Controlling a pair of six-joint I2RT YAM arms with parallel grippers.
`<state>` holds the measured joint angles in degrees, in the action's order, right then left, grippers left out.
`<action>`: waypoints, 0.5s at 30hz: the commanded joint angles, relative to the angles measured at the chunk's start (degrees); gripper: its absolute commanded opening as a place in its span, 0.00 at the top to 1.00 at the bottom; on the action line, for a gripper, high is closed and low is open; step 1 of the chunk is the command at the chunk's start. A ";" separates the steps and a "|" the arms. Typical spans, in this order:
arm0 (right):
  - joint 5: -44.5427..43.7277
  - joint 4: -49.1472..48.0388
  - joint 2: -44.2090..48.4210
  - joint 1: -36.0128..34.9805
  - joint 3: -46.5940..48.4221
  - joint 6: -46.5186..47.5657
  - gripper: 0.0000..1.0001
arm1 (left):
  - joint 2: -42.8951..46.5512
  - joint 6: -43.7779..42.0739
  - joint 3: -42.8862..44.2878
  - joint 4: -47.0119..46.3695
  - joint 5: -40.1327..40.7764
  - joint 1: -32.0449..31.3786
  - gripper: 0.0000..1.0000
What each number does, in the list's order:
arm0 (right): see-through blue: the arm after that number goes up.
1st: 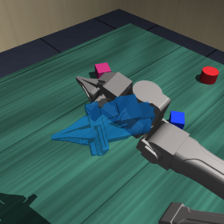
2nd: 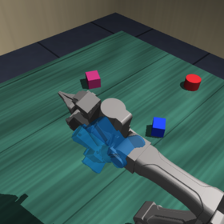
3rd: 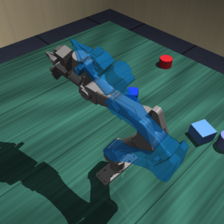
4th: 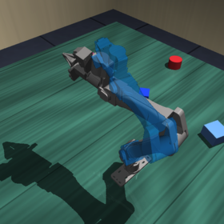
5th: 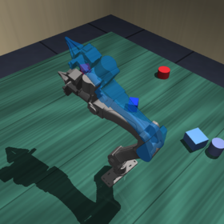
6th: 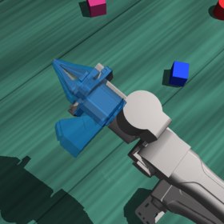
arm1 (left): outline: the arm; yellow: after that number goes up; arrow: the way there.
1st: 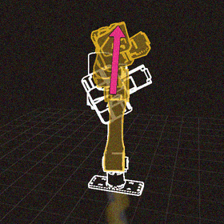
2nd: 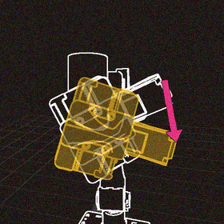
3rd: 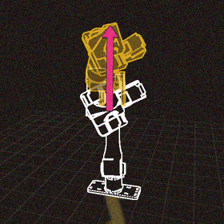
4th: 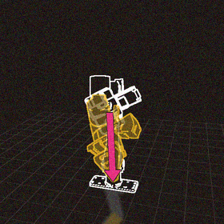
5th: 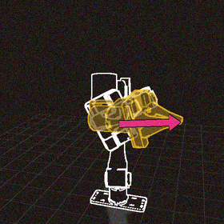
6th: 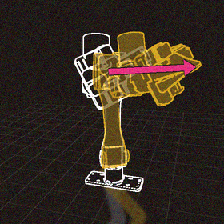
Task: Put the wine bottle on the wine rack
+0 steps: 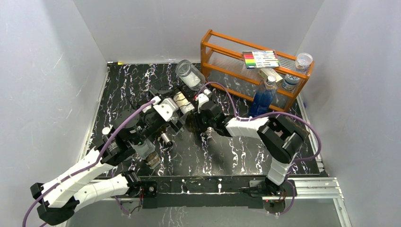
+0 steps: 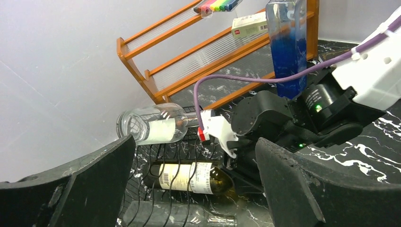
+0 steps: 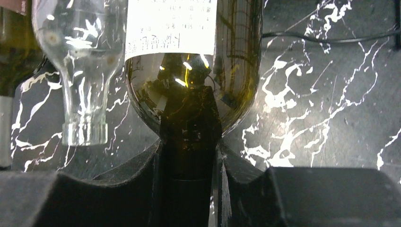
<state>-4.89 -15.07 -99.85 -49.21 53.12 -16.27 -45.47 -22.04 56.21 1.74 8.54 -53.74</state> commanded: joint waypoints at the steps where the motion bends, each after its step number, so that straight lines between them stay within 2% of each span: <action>1: -2.49 -13.95 -1.21 -0.27 7.39 3.09 1.00 | 1.08 0.77 0.17 0.22 0.84 0.16 0.02; 4: -2.27 -12.56 -4.36 -0.27 10.02 3.75 0.99 | 1.08 0.70 -0.03 0.67 0.58 0.14 0.02; 6: -2.14 -11.40 -5.81 -0.27 11.86 3.88 0.94 | 1.42 0.66 -0.40 0.56 0.45 0.19 0.02; 15: -2.51 -9.65 -8.71 -0.22 15.68 3.70 0.59 | 1.53 -0.31 -1.53 1.10 0.79 0.21 0.02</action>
<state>-6.72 -14.33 -109.23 -49.19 63.07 -13.21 -44.77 -21.89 54.83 2.72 8.56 -53.74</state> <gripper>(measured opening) 0.424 0.981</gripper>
